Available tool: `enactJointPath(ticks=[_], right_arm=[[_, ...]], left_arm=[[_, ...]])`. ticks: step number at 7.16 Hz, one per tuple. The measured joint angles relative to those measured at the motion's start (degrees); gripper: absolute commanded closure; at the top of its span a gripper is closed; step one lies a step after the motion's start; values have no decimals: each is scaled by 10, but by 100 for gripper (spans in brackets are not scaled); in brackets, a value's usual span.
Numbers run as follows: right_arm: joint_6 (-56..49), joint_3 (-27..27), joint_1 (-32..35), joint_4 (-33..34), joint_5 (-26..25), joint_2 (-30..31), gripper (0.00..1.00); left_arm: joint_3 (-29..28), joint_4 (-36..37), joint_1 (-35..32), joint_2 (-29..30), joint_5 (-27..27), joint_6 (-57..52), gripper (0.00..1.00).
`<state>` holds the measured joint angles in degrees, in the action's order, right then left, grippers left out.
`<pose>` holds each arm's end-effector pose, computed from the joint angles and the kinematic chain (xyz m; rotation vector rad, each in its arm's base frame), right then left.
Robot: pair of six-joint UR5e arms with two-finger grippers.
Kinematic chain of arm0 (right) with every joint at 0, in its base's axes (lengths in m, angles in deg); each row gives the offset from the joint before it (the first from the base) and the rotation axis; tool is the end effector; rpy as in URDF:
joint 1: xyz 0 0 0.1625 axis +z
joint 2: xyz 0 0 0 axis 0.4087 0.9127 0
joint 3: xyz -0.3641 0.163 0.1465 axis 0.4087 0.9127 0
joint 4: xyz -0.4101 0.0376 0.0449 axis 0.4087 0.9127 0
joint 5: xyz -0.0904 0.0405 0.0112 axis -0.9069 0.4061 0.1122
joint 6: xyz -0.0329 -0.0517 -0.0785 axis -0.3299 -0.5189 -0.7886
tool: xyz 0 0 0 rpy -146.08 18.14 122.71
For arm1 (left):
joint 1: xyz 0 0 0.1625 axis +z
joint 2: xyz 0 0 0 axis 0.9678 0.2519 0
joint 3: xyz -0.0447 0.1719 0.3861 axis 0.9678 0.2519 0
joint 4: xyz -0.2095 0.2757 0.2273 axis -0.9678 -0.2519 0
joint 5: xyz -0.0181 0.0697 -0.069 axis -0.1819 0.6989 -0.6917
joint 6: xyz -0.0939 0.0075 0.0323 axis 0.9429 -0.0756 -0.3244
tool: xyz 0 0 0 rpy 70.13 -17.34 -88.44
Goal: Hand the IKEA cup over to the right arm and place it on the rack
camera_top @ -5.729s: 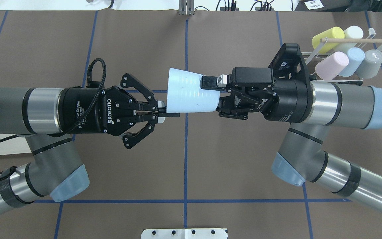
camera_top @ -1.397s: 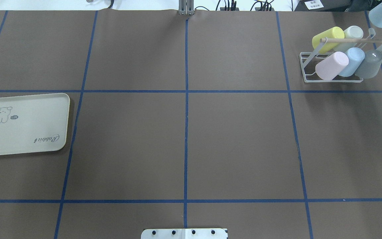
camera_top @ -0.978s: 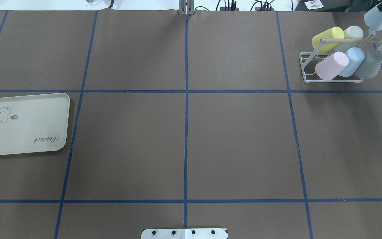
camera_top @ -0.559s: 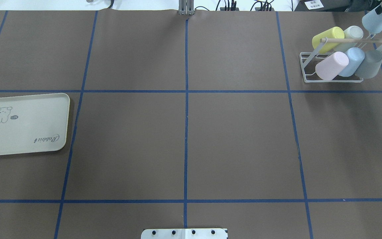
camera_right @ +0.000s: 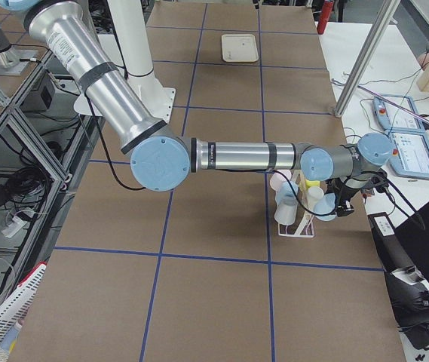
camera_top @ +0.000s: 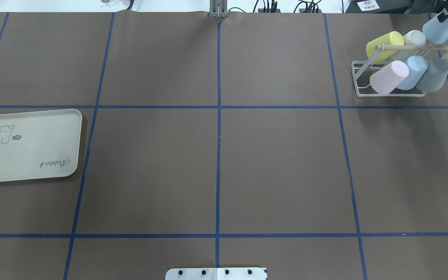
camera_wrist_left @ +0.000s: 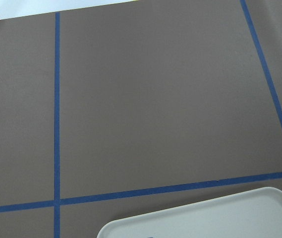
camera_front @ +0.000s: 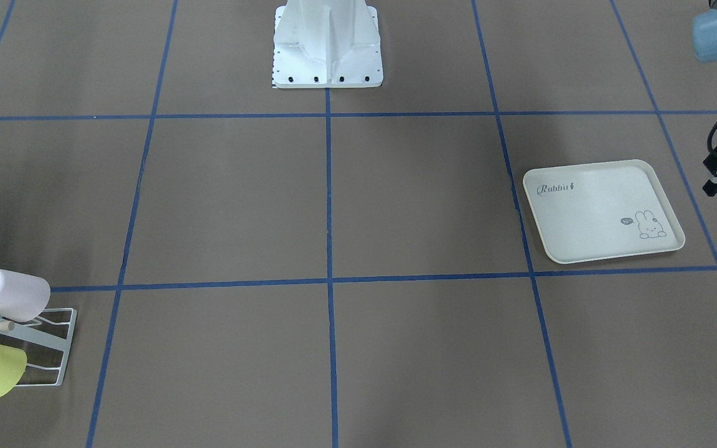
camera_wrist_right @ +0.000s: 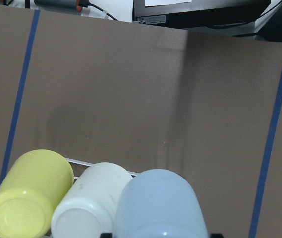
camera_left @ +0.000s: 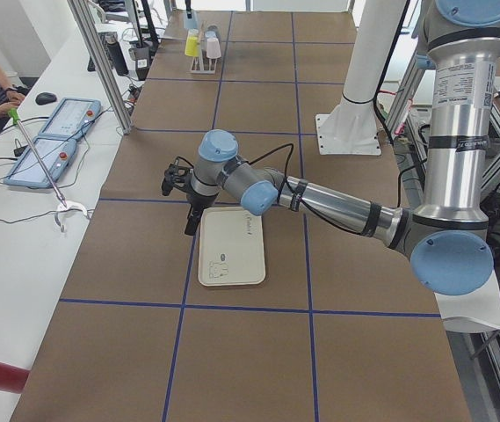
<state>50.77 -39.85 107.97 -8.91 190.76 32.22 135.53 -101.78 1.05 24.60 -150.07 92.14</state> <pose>-0.0229 -0.7633 0.5397 0.1079 -0.8496 -0.1471 0.0611 -0.5092 0.4862 0.3727 0.7688 -0.0538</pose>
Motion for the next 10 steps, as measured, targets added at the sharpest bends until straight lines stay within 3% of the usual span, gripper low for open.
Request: enactJointPath(ticks=[5, 6, 7, 8, 10], right_arm=[[0, 2, -28, -1, -18, 16, 78], [0, 3, -34, -1, -33, 16, 73], [0, 4, -36, -1, -42, 17, 9], [0, 4, -37, -1, -45, 17, 1], [2, 3, -38, -2, -46, 16, 1]], left_arm=[[1, 0, 0, 0, -1, 4, 0], [1, 0, 0, 0, -2, 7, 0], [1, 0, 0, 0, -6, 10, 0], [2, 0, 1, 0, -9, 11, 0], [2, 0, 1, 2, -12, 20, 0]])
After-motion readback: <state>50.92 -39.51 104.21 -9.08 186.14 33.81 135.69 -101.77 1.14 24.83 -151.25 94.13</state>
